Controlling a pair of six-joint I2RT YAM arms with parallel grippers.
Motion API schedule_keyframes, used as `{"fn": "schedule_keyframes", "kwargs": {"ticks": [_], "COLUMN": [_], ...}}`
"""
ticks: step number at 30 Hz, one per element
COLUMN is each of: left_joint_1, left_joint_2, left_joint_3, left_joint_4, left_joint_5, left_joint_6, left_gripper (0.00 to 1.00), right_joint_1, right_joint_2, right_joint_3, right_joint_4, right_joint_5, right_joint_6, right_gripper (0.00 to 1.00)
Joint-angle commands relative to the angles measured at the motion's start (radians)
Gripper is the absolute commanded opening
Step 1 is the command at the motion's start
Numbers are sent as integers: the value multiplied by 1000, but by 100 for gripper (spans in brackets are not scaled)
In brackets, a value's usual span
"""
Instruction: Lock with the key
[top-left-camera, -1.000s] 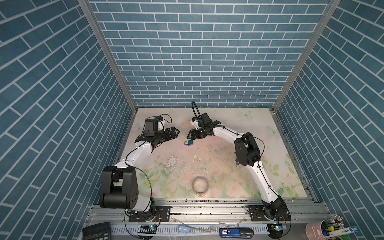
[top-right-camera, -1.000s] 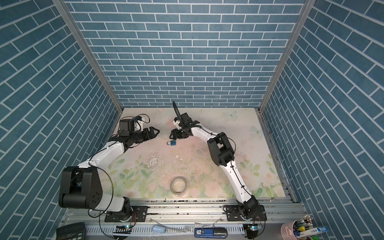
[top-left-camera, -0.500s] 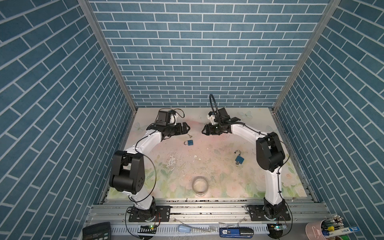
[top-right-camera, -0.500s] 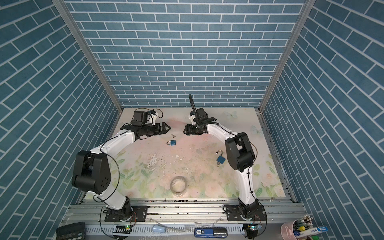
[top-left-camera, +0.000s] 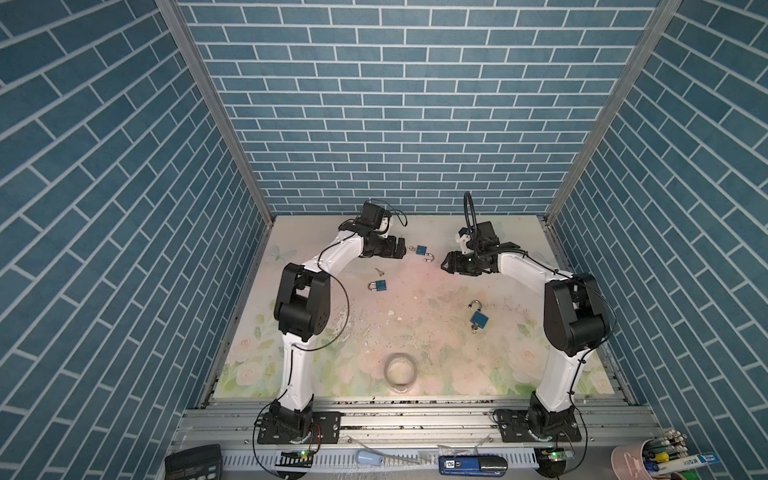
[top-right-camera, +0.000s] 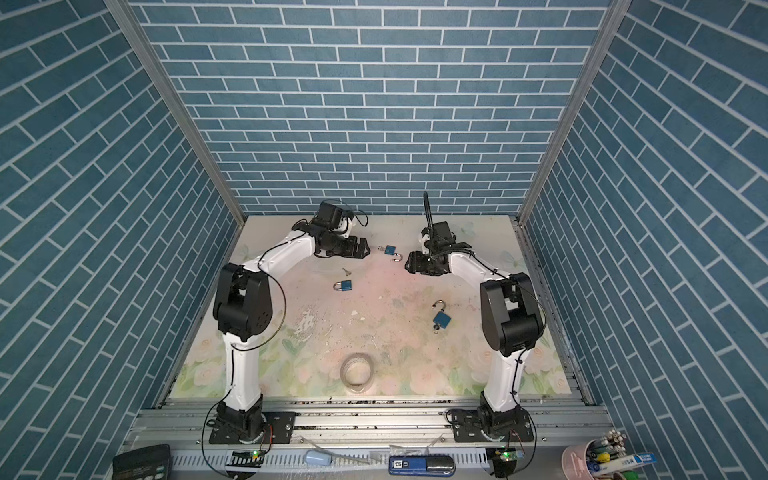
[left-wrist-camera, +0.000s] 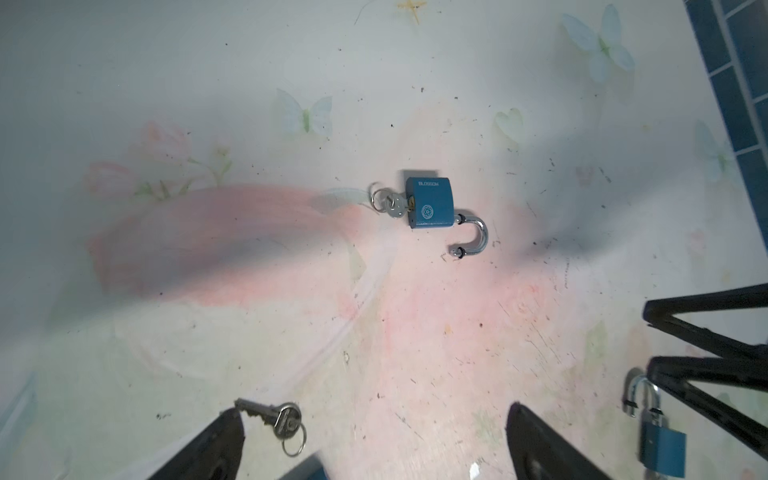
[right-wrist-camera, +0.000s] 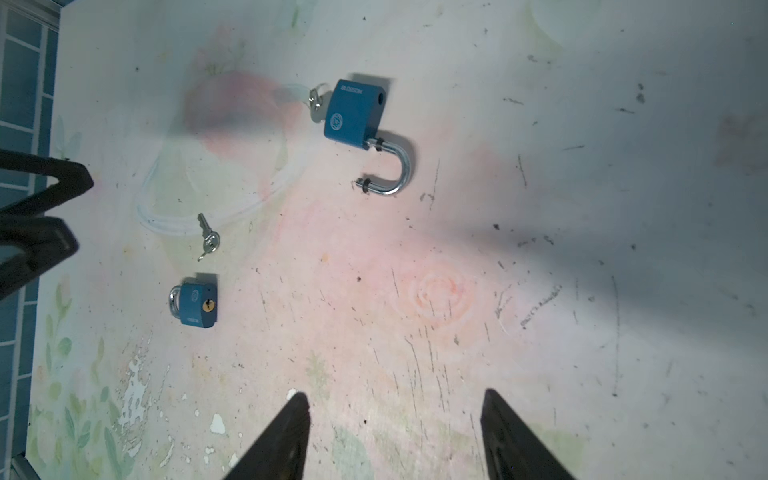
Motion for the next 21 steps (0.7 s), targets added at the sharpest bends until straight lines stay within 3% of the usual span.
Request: {"fn": "schedule_keyframes", "kwargs": {"ticks": [1,9,15,21], "left_joint_1": [-9,-11,-11,-9], "left_joint_2": [33,-108,-295,-467], "left_joint_3": [54,-104,-296,-458], "left_joint_4": [-98,-49,-8,50], "left_joint_5": [-60,-91,-118,-135], "left_joint_6": [34,2,-41,-86], "left_gripper": [100,100,100,100], "right_joint_1": [-1,23,102,143], "right_joint_2": [18,271,456,525], "right_joint_3": [62,321,550,655], "right_joint_4": [-25,-97,-195,-221], "right_joint_5": [57,159,310,396], "right_joint_6": [-32,-59,-108,-125], "right_gripper": [62,56,56,60]}}
